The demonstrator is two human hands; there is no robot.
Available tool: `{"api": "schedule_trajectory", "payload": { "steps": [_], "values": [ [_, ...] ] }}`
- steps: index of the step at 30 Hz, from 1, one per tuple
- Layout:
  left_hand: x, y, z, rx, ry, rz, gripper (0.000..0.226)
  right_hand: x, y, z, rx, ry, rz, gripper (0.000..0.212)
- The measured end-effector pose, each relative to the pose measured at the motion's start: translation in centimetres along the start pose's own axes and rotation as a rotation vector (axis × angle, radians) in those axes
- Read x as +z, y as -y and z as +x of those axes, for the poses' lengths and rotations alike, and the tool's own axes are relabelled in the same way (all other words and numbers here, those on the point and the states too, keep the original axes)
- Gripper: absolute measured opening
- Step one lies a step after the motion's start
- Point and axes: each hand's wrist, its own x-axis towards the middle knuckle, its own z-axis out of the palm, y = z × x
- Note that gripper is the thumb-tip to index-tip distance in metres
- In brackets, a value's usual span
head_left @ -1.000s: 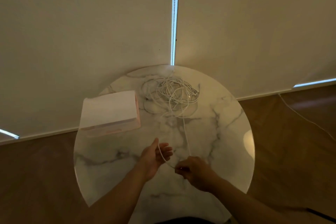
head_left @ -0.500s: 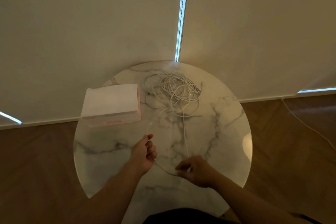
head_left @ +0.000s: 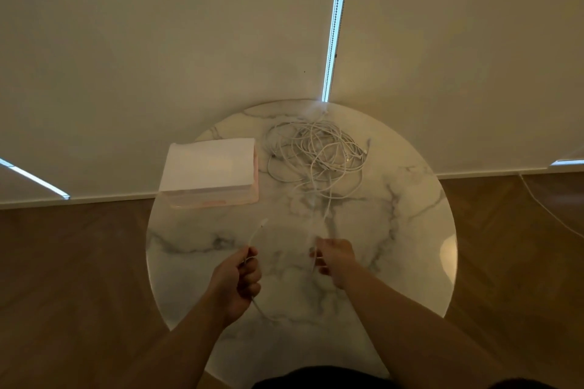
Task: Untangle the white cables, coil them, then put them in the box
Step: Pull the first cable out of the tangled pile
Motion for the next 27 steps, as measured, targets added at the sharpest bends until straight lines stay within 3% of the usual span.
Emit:
{"api": "schedule_trajectory", "payload": {
  "steps": [3,7,13,18,27],
  "values": [
    [0.0,-0.4,-0.4,0.034,-0.007,0.003,0.024,-0.7,0.8,-0.1,-0.138,-0.053,-0.047,0.025],
    [0.3,-0.6,0.1,0.057,0.004,-0.052,0.024,-3.1,1.1,-1.4,-0.185,-0.026,-0.181,0.026],
    [1.1,-0.5,1.6,-0.015,0.077,-0.203,0.021,-6.1,-0.1,-4.0,-0.132,0.16,-0.279,0.026],
    [1.7,-0.9,2.6,0.002,0.042,-0.125,0.031,-6.6,-0.5,-6.1,-0.138,0.258,-0.321,0.025],
    [3.0,-1.3,2.9,0.014,-0.033,-0.004,0.025,-4.6,0.7,-9.8,-0.251,0.536,-0.166,0.019]
  ]
}}
